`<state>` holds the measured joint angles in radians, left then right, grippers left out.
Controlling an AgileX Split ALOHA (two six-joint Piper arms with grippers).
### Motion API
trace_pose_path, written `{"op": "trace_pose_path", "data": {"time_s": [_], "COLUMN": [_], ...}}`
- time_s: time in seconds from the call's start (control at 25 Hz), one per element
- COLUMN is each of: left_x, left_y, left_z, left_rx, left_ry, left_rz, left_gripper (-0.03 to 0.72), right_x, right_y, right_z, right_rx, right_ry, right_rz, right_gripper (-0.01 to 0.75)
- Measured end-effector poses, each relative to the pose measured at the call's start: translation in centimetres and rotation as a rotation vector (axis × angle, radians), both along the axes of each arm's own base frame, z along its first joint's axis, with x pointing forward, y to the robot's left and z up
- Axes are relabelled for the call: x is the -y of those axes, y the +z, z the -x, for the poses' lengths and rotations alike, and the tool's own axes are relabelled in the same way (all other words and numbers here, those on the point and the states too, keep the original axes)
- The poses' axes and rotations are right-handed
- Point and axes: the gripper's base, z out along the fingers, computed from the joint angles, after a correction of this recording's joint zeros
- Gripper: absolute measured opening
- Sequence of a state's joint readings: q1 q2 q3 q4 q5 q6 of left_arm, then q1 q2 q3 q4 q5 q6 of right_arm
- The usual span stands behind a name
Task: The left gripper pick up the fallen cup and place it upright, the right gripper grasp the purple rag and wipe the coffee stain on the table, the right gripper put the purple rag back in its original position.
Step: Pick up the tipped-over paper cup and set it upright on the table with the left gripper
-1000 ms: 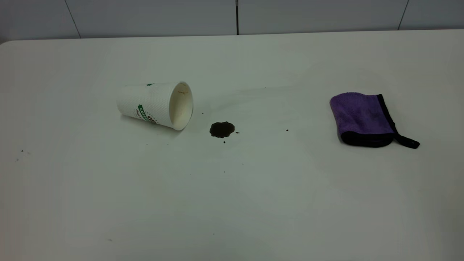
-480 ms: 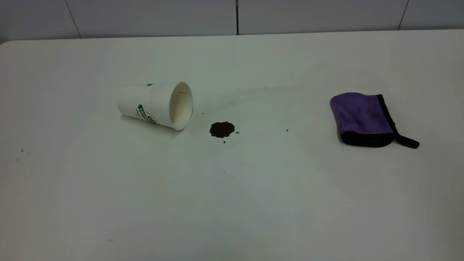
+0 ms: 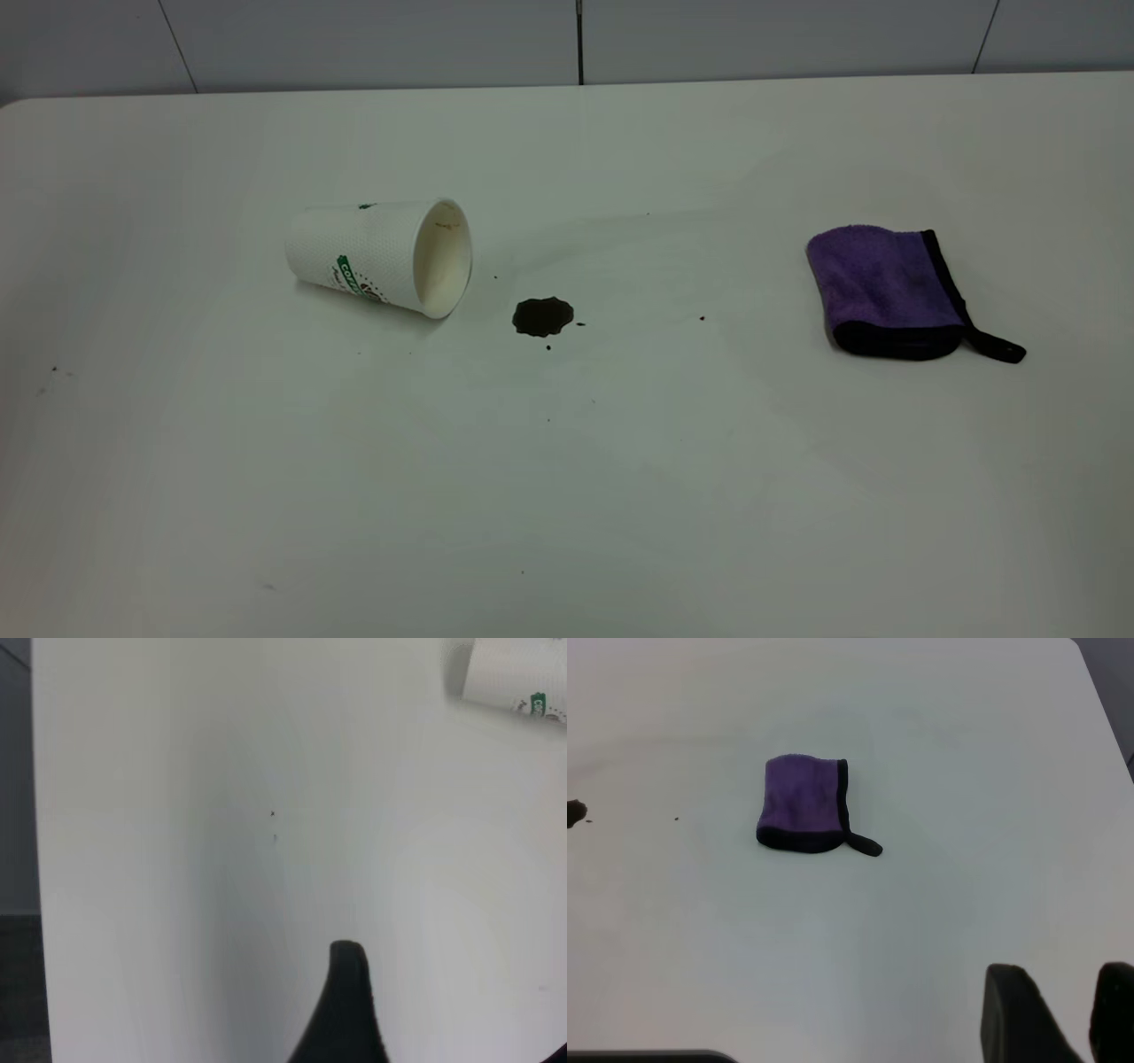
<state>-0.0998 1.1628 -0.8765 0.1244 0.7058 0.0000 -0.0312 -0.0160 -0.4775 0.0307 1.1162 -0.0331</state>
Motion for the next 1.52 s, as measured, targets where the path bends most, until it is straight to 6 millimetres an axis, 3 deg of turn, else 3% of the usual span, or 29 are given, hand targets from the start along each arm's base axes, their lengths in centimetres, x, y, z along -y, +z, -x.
{"op": "trace_pose_path", "data": {"time_s": [0.12,0.36,0.56,0.72,1.0,1.2,1.4,1.52], "left_x": [3.0,10.6,17.4,21.1,23.5,24.3,24.5,23.7], "left_y": [-1.8,-6.4,-11.2,-14.7,-20.0,-22.9,-26.1,-26.7], "left_z": [-3.5,-8.5,-11.2,-12.9,-15.2,-16.8,-17.6,-18.1], "left_rx": [-0.042,-0.063,-0.062,-0.076,-0.096,-0.065,-0.08,-0.082], "left_ry": [-0.076,-0.128,-0.19,-0.233,-0.248,-0.287,-0.275,-0.266], "left_rz": [-0.04,-0.231,-0.389,-0.455,-0.54,-0.609,-0.645,-0.666], "left_gripper": [0.712,0.698,0.697,0.69,0.672,0.606,0.562,0.558], "right_x": [0.0,0.0,0.0,0.0,0.0,0.0,0.0,0.0], "right_y": [0.0,0.0,0.0,0.0,0.0,0.0,0.0,0.0], "right_z": [0.0,0.0,0.0,0.0,0.0,0.0,0.0,0.0], "right_rx": [0.0,0.0,0.0,0.0,0.0,0.0,0.0,0.0], "right_ry": [0.0,0.0,0.0,0.0,0.0,0.0,0.0,0.0], "right_rz": [0.0,0.0,0.0,0.0,0.0,0.0,0.0,0.0], "right_gripper": [0.24,0.24,0.24,0.24,0.24,0.24,0.24,0.24]}}
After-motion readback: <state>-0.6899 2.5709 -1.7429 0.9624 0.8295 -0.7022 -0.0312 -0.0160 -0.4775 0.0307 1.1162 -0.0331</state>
